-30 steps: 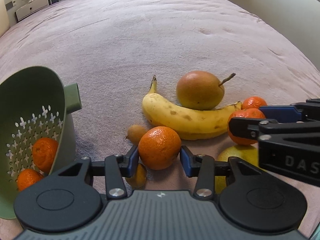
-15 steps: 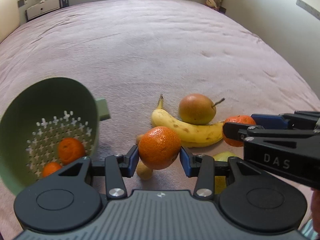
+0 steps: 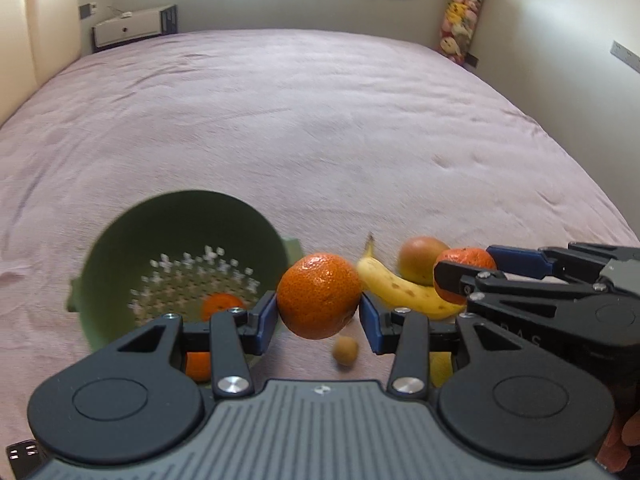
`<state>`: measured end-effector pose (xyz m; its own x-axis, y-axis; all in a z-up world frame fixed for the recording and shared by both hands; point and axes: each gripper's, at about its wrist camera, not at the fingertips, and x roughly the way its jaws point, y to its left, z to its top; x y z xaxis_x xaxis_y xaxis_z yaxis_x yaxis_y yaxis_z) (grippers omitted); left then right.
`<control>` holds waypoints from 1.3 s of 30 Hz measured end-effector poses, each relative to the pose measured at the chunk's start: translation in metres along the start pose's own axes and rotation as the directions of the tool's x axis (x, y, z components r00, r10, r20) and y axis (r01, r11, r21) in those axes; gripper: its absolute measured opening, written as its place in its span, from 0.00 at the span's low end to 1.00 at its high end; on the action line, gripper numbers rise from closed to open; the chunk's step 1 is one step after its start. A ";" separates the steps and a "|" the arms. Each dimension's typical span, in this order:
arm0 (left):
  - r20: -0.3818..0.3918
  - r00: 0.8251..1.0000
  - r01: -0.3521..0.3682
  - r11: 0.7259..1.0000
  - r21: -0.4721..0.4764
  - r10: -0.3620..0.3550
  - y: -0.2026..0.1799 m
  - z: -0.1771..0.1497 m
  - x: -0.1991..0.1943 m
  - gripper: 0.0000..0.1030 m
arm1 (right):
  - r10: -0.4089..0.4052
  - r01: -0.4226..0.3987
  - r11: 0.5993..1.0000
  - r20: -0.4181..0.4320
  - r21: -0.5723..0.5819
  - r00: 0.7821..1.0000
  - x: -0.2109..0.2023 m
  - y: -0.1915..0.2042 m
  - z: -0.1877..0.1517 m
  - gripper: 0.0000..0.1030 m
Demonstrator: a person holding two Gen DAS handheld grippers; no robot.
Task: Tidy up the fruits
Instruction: 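Carry both tangerines into the green colander and open both tools to release them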
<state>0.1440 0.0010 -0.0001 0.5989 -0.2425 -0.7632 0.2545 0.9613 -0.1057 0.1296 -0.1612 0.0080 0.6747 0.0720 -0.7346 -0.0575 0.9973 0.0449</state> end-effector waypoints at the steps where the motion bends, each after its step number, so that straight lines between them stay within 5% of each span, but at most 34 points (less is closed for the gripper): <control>1: 0.005 1.000 -0.006 1.000 -0.007 0.006 0.004 0.002 -0.003 0.48 | 0.008 -0.008 1.000 0.006 -0.008 1.000 -0.002 0.004 0.002 0.41; 18: 0.052 0.989 -0.131 0.987 -0.091 0.137 0.061 0.031 -0.023 0.49 | 0.133 -0.128 0.957 0.002 -0.260 0.991 0.006 0.071 0.032 0.41; 28: -0.040 0.985 -0.171 0.979 -0.107 0.168 0.082 0.031 0.013 0.48 | 0.164 -0.176 0.889 -0.064 -0.422 0.984 0.051 0.111 0.038 0.41; 39: -0.134 0.982 -0.149 0.978 -0.148 0.130 0.096 0.017 0.052 0.48 | 0.168 -0.208 0.869 -0.127 -0.448 0.977 0.094 0.119 0.029 0.41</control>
<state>0.2127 0.0788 -0.0392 0.5198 -0.0961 -0.8489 0.0471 0.9954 -0.0839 0.2070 -0.0350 -0.0361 0.5562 0.2368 -0.7966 -0.5203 0.8467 -0.1116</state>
